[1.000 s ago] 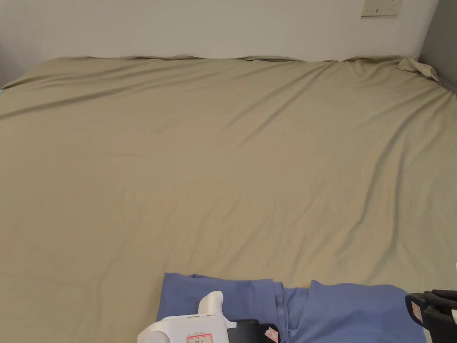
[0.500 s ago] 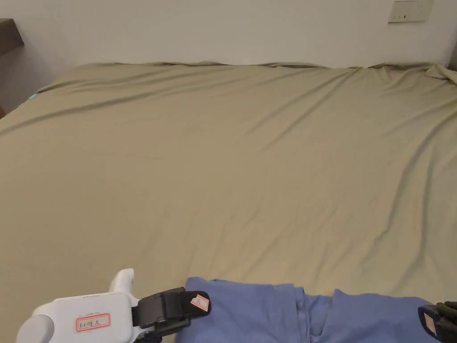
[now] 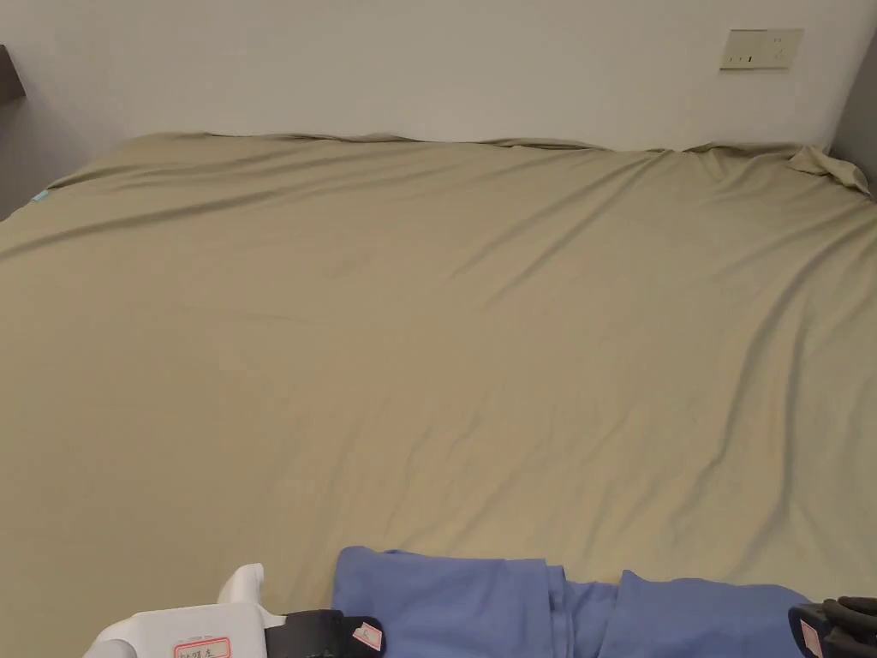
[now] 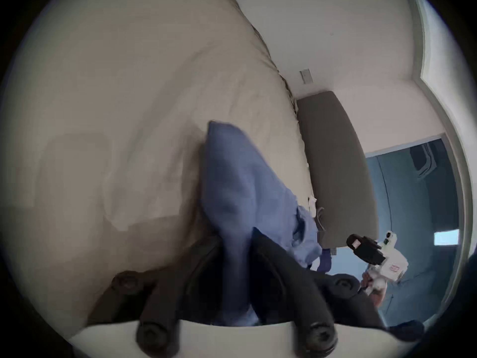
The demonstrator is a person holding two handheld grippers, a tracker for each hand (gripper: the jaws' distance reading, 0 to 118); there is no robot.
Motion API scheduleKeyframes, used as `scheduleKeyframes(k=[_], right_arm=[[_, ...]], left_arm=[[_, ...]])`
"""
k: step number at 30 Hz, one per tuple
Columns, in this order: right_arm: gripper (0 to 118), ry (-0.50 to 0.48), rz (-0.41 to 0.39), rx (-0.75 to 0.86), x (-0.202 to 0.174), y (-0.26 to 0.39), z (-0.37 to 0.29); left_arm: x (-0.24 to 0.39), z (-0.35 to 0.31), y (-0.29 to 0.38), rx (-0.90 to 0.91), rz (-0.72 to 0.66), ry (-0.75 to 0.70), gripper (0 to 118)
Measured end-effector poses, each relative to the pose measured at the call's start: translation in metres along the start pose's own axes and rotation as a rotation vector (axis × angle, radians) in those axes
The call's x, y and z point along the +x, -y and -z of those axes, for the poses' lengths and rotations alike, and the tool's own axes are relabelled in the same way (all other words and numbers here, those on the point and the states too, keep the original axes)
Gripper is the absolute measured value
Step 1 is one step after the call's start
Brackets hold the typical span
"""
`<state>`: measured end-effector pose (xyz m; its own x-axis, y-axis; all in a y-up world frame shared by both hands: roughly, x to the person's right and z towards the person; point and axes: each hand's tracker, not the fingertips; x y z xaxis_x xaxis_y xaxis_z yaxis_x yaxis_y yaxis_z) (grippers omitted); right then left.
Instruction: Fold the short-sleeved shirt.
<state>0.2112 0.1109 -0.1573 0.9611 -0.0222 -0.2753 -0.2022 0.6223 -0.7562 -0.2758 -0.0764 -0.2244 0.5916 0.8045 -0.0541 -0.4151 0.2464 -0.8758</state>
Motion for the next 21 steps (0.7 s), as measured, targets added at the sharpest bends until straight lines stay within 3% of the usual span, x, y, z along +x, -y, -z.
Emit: scheduleKeyframes(k=[2,7,12,17,21], right_arm=[[3,0.011,0.000,-0.003,0.002,0.000,-0.001],[3,0.019,0.009,0.000,0.005,0.000,-0.002],[3,0.011,0.002,0.015,0.004,-0.004,-0.002],[3,-0.004,-0.016,0.014,0.001,-0.009,0.003],[3,-0.012,-0.030,0.006,-0.002,-0.010,0.007]], left_arm=[[-0.003,-0.008,0.001,0.032,-0.061,0.058,13],[-0.001,-0.045,-0.009,0.132,-0.062,0.074,11],[0.024,-0.107,-0.021,0.209,0.105,-0.078,11],[0.073,-0.172,-0.028,0.309,0.258,-0.323,11],[0.136,-0.161,-0.025,0.250,0.448,-0.477,11]])
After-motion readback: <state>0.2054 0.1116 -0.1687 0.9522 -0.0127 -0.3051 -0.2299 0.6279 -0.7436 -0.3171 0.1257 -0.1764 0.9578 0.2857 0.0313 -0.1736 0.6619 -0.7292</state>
